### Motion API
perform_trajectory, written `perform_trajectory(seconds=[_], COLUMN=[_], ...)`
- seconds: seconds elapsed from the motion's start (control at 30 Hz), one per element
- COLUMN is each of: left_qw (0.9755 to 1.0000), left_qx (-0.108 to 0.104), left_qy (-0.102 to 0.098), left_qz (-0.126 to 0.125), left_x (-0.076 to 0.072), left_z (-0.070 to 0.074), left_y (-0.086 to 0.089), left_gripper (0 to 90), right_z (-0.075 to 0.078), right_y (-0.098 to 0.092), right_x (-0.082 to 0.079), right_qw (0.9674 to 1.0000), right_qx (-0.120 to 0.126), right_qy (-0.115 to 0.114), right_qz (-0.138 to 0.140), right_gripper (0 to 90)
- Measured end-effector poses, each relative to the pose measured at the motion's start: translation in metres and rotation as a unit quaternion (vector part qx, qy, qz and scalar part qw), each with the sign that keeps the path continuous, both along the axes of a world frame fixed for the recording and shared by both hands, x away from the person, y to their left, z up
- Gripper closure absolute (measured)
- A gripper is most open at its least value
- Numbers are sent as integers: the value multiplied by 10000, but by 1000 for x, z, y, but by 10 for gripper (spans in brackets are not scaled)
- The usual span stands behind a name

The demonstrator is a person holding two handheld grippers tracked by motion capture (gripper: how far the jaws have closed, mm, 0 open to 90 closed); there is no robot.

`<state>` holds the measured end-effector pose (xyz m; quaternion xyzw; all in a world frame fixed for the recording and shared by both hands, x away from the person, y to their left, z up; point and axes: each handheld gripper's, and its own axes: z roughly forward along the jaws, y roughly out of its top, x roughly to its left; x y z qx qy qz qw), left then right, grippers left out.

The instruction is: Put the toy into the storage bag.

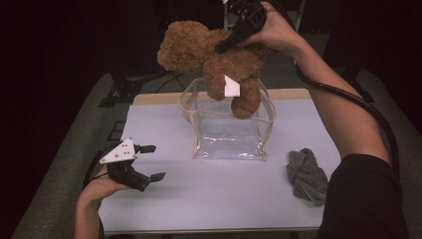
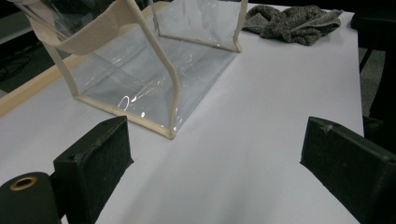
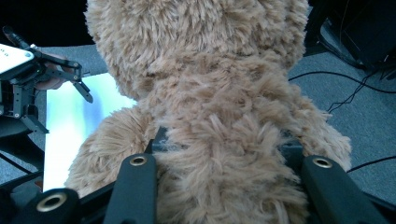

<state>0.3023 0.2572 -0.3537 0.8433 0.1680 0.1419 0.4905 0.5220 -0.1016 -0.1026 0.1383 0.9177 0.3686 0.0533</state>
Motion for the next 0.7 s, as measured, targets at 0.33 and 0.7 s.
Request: perform_trajectory(seconds=[0.33, 0.7], left_qw=[10000, 10000], left_qx=[16, -9], left_qy=[27, 4], left_qz=[-10, -26], left_x=[0, -2], left_z=[-1, 0], left_y=[0, 0], left_gripper=[77, 77], right_z=[2, -10], right_y=[-4, 7], right_x=[15, -4], right_qw=[9998, 9998], right_qx=[5, -70], right_qy=[-65, -174], right_qz=[-186, -18], right_gripper=[553, 550])
